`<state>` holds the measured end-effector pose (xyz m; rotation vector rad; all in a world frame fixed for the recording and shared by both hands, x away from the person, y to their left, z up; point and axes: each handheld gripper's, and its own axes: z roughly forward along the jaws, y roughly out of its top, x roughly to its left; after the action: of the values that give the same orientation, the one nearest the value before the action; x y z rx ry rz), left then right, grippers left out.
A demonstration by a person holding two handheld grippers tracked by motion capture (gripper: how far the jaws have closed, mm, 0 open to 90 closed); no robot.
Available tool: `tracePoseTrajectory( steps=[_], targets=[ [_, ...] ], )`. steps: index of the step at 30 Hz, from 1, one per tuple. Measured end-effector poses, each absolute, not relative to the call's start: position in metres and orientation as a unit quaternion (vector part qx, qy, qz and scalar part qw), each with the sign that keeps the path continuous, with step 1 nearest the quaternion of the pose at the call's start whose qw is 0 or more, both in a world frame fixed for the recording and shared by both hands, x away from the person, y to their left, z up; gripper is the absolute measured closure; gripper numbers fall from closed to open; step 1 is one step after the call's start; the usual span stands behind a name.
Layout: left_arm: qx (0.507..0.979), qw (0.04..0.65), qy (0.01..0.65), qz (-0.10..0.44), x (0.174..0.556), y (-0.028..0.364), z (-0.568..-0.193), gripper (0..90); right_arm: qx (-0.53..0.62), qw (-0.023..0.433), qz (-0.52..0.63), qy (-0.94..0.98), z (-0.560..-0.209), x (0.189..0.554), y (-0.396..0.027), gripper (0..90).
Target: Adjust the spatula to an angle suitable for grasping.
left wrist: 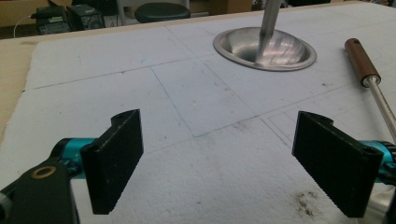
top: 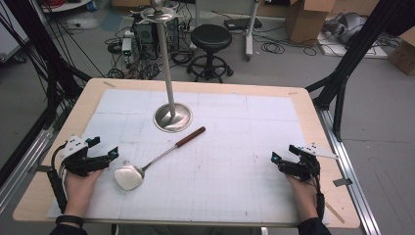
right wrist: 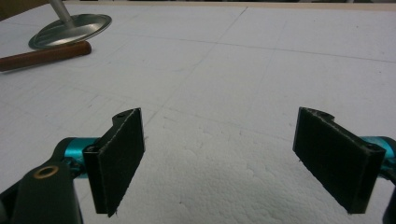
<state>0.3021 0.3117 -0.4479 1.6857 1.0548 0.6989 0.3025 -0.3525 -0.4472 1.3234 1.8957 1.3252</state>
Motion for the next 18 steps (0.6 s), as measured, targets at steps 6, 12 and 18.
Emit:
tracePoseTrajectory(
  steps=[6, 12, 18],
  targets=[
    [0.698, 0.49, 0.435, 0.29, 0.3024, 0.3106, -0.4477, 16.7, 0.482, 0.236, 0.483, 0.692, -0.4472, 0.3023, -0.3522, 16.0],
    [0.694, 0.484, 0.441, 0.298, 0.3023, 0.3096, -0.447, 16.7, 0.48, 0.238, 0.482, 0.693, -0.4473, 0.3027, -0.3523, 16.0],
    [0.694, 0.479, 0.445, 0.301, 0.3014, 0.3097, -0.4453, 16.7, 0.482, 0.235, 0.483, 0.693, -0.4473, 0.303, -0.3521, 16.0]
  ],
)
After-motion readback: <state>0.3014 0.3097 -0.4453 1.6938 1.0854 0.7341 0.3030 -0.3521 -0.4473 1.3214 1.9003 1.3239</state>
